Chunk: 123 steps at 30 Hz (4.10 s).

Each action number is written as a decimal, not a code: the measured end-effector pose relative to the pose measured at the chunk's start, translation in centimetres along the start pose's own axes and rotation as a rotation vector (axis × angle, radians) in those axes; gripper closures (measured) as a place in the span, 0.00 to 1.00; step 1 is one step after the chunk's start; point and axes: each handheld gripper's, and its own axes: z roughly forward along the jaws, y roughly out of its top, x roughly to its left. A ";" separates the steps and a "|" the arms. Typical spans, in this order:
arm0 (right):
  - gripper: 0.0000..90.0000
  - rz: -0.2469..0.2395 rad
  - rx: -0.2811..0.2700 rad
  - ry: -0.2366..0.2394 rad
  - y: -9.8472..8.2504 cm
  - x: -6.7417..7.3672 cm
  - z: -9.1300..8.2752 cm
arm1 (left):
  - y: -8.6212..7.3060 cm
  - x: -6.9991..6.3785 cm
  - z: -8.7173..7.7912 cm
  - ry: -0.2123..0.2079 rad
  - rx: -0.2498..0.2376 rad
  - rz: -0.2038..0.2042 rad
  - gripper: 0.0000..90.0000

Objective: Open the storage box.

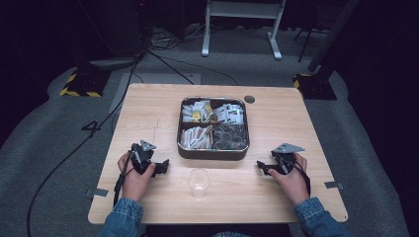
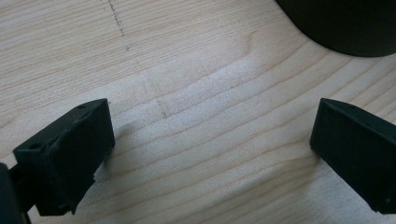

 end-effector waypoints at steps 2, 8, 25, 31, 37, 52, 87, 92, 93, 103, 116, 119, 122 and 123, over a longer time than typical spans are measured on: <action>0.24 0.001 0.000 0.000 0.0 0.0 0.0 | 0.0 0.0 0.0 -0.001 0.001 -0.001 0.00; 0.24 0.001 -0.001 0.001 0.0 0.0 0.0 | 0.0 0.0 0.0 -0.006 0.000 0.005 0.00; 0.28 -0.007 -0.006 0.006 -0.1 0.0 -0.1 | -0.1 0.1 0.0 -0.022 -0.002 0.024 0.00; 0.41 -0.023 -0.024 0.039 -0.2 0.0 -0.3 | -0.1 0.1 0.0 -0.022 -0.002 0.024 0.00; 0.41 0.022 -0.068 0.052 -0.4 -0.5 -1.0 | 0.0 0.1 0.0 -0.022 -0.002 0.024 0.00; 0.46 -0.008 -0.100 0.088 1.3 0.1 -3.7 | 0.0 0.2 0.0 -0.022 -0.001 0.026 0.00; 0.42 -0.089 -0.136 0.259 12.5 3.5 -0.4 | -0.1 0.1 0.0 -0.017 -0.002 0.019 0.00; 0.41 -0.094 -0.119 0.264 13.7 3.9 1.0 | -0.1 0.1 0.0 -0.017 -0.001 0.021 0.00; 0.41 -0.094 -0.111 0.266 14.2 4.1 1.7 | -0.1 0.1 0.0 -0.018 -0.002 0.021 0.00; 0.45 -0.114 -0.039 0.251 16.6 5.2 5.1 | -0.1 0.1 0.0 -0.017 -0.002 0.020 0.00; 0.46 -0.115 -0.012 0.217 18.3 6.0 9.2 | 0.0 0.2 0.0 -0.024 0.000 0.024 0.00; 0.46 -0.117 -0.010 0.214 18.6 6.3 9.7 | 0.0 0.2 0.0 -0.024 0.001 0.025 0.00; 0.47 -0.116 -0.002 0.209 18.7 6.5 10.3 | 0.0 0.2 0.0 -0.025 0.001 0.026 0.00; 0.48 -0.115 0.000 0.206 18.7 6.5 10.6 | 0.0 0.2 0.0 -0.025 0.001 0.026 0.00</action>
